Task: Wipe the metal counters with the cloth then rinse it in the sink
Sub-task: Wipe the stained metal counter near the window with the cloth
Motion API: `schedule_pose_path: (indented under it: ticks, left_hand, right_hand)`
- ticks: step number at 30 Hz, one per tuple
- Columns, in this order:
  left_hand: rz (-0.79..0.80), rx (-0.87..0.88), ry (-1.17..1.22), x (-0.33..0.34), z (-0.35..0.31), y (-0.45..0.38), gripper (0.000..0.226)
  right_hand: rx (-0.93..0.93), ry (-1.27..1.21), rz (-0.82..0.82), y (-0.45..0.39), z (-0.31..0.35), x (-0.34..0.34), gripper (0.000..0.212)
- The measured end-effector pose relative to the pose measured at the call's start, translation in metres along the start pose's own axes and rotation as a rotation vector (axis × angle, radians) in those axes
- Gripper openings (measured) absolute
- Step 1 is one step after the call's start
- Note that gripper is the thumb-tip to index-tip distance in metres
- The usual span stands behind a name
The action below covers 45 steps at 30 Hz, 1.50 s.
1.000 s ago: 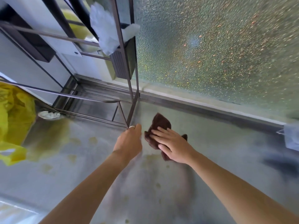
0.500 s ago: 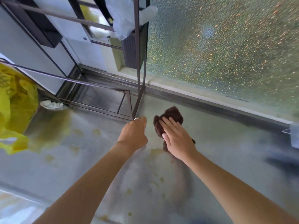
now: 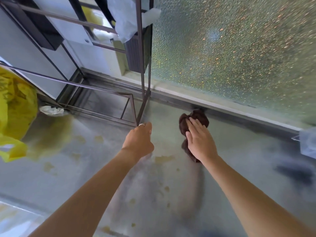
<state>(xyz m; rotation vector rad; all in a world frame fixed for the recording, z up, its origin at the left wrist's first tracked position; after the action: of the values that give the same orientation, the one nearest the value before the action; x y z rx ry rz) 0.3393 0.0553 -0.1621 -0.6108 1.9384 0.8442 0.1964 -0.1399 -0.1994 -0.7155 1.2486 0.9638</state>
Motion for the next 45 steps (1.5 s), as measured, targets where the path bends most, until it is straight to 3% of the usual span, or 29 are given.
schedule_pose_path:
  ticks: [4,9,13,17,21,25,32,40,45]
  left_hand:
    - [-0.038,0.0,0.0,0.003,0.001,-0.003,0.032]
    - [-0.098,-0.011,-0.011,0.007,-0.001,-0.003,0.022]
    - [-0.102,-0.015,-0.047,0.007,0.0,-0.006,0.021]
    - [-0.085,-0.049,-0.085,0.006,-0.004,-0.009,0.02]
    - [-0.096,-0.042,-0.078,0.009,-0.009,-0.007,0.025]
    - [-0.101,-0.044,-0.071,0.009,-0.01,-0.004,0.026]
    - [-0.075,-0.028,-0.046,0.004,-0.011,0.0,0.027]
    - [-0.078,-0.008,-0.07,0.008,-0.009,-0.003,0.029]
    - [-0.045,-0.02,-0.012,0.0,-0.007,-0.002,0.027]
  right_hand:
    - [0.193,-0.048,-0.068,-0.017,0.05,0.006,0.056]
    - [-0.029,-0.144,-0.031,-0.039,0.125,0.015,0.061]
    - [-0.061,-0.099,-0.043,-0.025,0.073,0.017,0.053]
    - [0.096,-0.024,-0.124,0.008,-0.028,0.005,0.052]
    - [0.262,0.032,-0.078,0.029,-0.093,-0.011,0.05]
    - [0.367,0.019,-0.053,0.021,-0.069,-0.008,0.052]
    - [0.018,0.032,0.054,0.083,-0.012,-0.005,0.053]
    - [0.129,0.092,0.09,-0.024,0.003,-0.004,0.058]
    - [0.123,0.027,0.09,0.061,0.008,-0.009,0.055]
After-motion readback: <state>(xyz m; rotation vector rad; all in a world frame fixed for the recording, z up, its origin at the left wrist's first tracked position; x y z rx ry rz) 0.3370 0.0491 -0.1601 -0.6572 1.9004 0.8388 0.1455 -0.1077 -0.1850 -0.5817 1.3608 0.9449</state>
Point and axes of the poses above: each hand's wrist, its own y-axis away from the middle knuckle, its own x-axis out of the palm, z = x × y, the point moved 2 cm from there along -y, towards the middle knuckle
